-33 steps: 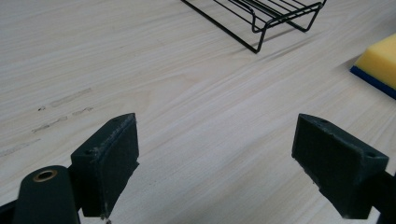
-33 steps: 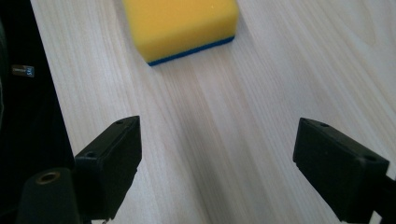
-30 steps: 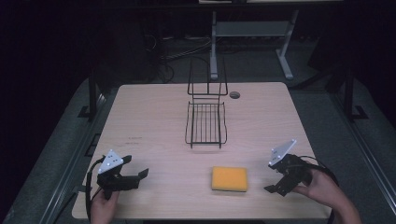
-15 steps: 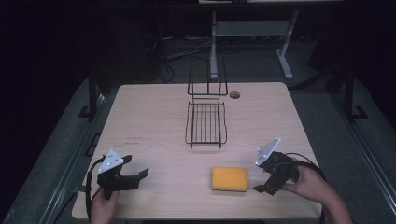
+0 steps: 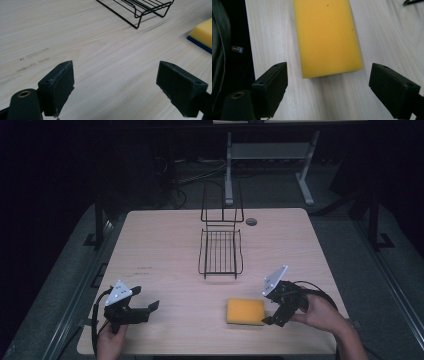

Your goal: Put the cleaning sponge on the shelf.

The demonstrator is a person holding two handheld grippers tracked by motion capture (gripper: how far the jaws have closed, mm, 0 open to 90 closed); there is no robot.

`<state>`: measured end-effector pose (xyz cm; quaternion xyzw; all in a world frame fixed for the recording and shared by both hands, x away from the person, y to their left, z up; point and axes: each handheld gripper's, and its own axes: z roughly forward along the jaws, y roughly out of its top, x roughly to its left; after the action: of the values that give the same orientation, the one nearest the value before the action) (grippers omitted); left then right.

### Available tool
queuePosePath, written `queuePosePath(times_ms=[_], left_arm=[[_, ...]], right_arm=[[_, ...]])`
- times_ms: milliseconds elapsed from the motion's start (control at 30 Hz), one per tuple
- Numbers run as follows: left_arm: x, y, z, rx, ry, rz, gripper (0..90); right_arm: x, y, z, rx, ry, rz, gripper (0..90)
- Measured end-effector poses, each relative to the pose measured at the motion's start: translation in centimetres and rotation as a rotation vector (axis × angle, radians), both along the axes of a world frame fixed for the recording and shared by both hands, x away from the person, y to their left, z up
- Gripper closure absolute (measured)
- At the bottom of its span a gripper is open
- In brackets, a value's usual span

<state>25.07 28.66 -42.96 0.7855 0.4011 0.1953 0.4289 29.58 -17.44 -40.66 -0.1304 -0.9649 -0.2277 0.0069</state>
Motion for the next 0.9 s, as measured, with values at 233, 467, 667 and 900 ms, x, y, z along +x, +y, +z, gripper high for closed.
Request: queuePosePath(times_ms=[233, 467, 667, 900], left_arm=[[0.0, 0.0, 0.0, 0.000, -0.001, -0.002, 14.1], [0.0, 0.1, 0.0, -0.005, -0.002, 0.003, 14.1], [0.0, 0.1, 0.0, -0.003, 0.000, 0.002, 14.1], [0.0, 0.2, 0.1, -0.006, -0.005, 0.005, 14.1]], right_arm=[[0.4, 1.1, -0.1, -0.005, 0.010, 0.014, 15.1], [0.7, 1.9, -0.2, 0.000, 0.007, 0.033, 15.1], [1.0, 2.7, -0.6, -0.001, 0.017, 0.040, 15.1], [1.3, 3.5, -0.8, -0.001, 0.027, 0.049, 15.1]])
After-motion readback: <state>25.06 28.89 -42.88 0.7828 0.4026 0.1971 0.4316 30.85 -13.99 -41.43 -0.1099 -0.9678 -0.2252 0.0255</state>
